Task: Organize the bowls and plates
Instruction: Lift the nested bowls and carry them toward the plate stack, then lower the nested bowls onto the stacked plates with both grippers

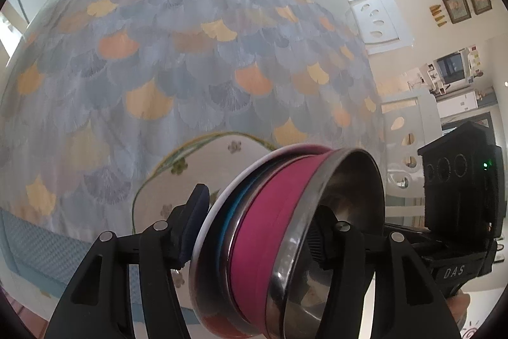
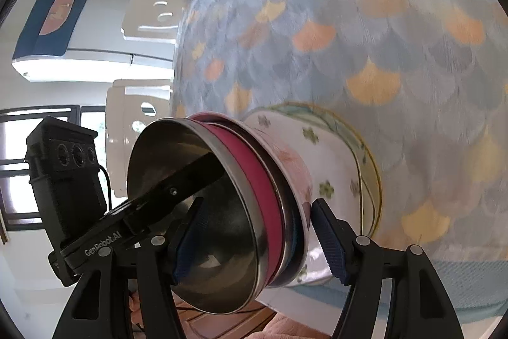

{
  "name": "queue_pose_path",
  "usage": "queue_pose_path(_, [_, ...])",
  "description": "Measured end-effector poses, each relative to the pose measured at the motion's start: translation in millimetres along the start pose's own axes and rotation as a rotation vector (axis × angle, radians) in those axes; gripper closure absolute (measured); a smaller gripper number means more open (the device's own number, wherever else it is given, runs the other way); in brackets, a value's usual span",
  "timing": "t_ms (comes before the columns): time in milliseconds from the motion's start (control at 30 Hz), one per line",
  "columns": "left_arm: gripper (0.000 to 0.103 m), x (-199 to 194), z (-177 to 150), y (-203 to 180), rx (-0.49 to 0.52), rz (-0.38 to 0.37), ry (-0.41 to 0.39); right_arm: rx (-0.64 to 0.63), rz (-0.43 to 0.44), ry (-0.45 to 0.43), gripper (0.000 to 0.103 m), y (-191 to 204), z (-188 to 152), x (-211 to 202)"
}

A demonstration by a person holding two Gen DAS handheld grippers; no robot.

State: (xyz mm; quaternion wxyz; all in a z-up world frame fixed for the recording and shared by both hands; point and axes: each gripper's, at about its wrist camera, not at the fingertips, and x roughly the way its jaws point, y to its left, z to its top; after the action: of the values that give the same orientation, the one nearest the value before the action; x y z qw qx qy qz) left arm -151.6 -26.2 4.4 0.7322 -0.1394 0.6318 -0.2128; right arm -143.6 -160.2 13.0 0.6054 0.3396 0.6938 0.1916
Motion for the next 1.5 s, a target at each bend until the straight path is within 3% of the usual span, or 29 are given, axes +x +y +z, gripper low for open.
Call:
queue_pose_path(300, [0.049,13,-25,2,-0.017,0.019,0.015,0.024,-0.018,0.031,0.037,-14,-20,9])
queue_pose_path(767, [0.051,25,-26,4,-0.005,0.055,0.049,-0.014,-0.121,0.0,0.037,-8,-22,6])
queue_pose_path(967, [0.051,23,-25,3,0.019,0.115,0.046,0.008,-0.129,0.003,0.037,-6,-19,9])
queue_pose_path(1133, [0.051,17,-28,1,0.05,0.151,0.03,0.029,-0.12,0.011,0.037,-6,-17,12])
queue_pose_path(1300, [0.051,5,-24,-2,0.056,0.171,0.011,-0.005,-0.184,0.011,0.038,4,-17,14])
queue_pose_path(1400, [0.051,-5,-22,0,0.06,0.233,0.008,-0.042,-0.218,0.024,0.038,8,-17,13])
queue_pose_path(1500, [0.051,-20,-24,4,0.05,0.234,-0.008,-0.078,-0.249,-0.009,0.038,12,-18,5])
